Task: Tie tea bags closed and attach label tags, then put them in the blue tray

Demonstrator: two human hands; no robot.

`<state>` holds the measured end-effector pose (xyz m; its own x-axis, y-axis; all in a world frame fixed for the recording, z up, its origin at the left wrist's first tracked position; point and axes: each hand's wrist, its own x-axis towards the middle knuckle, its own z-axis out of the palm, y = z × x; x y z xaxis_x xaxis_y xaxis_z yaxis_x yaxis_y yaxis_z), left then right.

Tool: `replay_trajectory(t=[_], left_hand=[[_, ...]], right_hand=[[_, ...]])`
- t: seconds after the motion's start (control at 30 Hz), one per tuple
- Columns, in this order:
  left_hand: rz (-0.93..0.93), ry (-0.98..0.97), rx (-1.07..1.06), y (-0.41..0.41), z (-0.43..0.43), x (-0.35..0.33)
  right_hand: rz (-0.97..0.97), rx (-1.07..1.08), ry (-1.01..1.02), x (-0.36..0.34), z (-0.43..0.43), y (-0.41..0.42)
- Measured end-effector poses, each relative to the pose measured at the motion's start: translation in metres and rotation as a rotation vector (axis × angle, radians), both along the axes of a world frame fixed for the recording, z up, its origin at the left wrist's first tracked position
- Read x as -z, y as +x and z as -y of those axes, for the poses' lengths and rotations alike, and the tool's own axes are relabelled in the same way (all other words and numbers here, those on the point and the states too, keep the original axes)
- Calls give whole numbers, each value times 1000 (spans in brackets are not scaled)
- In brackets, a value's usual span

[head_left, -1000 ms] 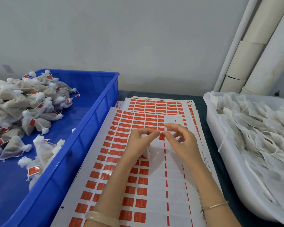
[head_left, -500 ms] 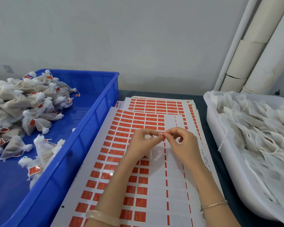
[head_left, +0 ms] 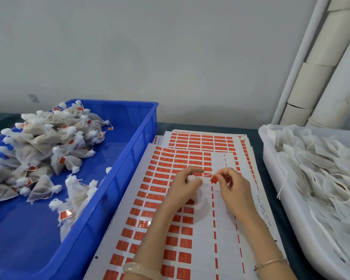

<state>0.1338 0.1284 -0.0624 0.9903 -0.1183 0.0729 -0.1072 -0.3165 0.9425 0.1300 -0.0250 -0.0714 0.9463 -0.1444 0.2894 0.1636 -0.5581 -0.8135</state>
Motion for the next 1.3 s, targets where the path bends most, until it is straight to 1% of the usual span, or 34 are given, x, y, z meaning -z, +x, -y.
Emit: replay_trajectory(t=[0.07,0.1,0.17,0.23,0.33,0.47,0.53,0.63,0.67,0.73,0.87,0.93,1.03,1.2,1.3], left_hand=[[-61,-103,-22,-6,-6,-2],[-73,-114,-36,-9,-9,-2],[-71,-74,-48,-12,-12,1],[-69,-14,-83,-17,-16,3],[-38,28,-148,-26,-23,-2],[105,22,-212,-50,-31,-27],[180,7,-223,-67,-35,-48],[314,4,-244,-97,-52,-83],[368,30,-266,-106,-62,-95],[448,144,-331,-124,-85,-118],[523,240,-354,-143,-138,-151],[495,297,-391,-144,-164,-157],[378,417,-406,-135,-200,-152],[135,594,-367,-114,-235,-128],[-2,623,-327,-106,-240,-116]], right_hand=[[1,-5,7,0,0,-1],[0,-9,8,0,0,-2],[-19,-13,34,-2,-2,-2],[-52,-28,108,-7,-5,-5],[-78,-109,167,-18,-10,-11],[-90,-298,111,-41,-28,-29],[-48,-337,66,-57,-40,-40],[37,-384,82,-88,-60,-57],[73,-418,90,-99,-69,-62],[132,-506,109,-122,-90,-72],[194,-688,105,-152,-139,-78],[179,-717,43,-156,-166,-71],[134,-739,-73,-151,-205,-58],[67,-739,-401,-130,-249,-41],[96,-724,-641,-126,-264,-39]])
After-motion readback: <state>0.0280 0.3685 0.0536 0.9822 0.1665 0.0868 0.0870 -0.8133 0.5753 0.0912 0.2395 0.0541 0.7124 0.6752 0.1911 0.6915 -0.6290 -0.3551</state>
